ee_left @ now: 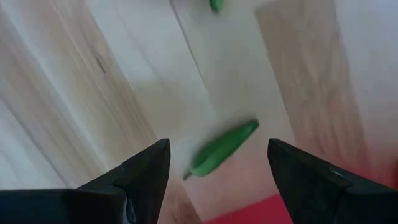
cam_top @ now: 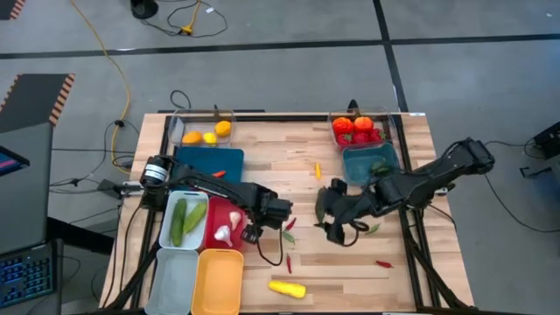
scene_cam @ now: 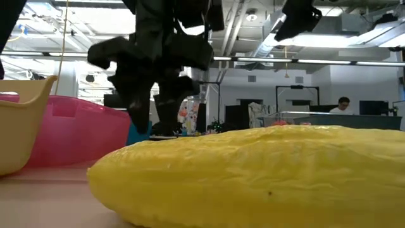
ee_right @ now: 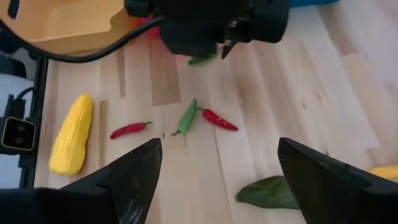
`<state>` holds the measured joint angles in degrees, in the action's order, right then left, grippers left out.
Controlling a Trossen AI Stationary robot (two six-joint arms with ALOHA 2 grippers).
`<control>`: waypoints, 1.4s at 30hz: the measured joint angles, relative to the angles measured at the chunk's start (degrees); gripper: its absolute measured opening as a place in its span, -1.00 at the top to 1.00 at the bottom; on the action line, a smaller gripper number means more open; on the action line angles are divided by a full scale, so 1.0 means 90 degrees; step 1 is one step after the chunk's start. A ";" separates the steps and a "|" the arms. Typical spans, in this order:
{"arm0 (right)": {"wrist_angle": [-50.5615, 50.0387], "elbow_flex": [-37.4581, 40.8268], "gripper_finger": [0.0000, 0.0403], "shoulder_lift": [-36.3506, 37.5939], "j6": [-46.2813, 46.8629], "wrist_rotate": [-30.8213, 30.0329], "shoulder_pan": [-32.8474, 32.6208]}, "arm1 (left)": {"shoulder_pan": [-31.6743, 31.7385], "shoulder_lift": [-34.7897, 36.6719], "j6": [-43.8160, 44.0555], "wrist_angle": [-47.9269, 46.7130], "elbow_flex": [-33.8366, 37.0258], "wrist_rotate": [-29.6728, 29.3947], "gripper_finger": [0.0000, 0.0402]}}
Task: Sort produce into baskets
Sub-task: Put the middle left green chili pepper into the yellow bin
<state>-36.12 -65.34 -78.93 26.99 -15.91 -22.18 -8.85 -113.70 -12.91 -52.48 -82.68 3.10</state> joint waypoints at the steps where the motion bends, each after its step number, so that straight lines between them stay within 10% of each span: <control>1: 0.0047 0.0000 -0.72 -0.0087 0.0000 -0.0002 -0.0042 | -0.0017 -0.0034 -0.0001 -0.0020 0.0001 -0.0032 -0.27; 24: 0.0600 -0.0007 -0.72 -0.0639 -0.0031 0.0089 -0.0245 | -0.0089 -0.0471 -0.0114 0.0100 0.0135 -0.0440 -0.24; 42: 0.0595 -0.0007 -0.72 -0.0639 -0.0048 0.0088 -0.0242 | -0.0108 -0.0460 -0.0100 0.0028 0.0152 -0.0424 0.47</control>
<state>-30.76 -65.41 -84.68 26.56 -15.11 -24.36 -9.82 -117.84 -13.80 -52.23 -81.32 -0.71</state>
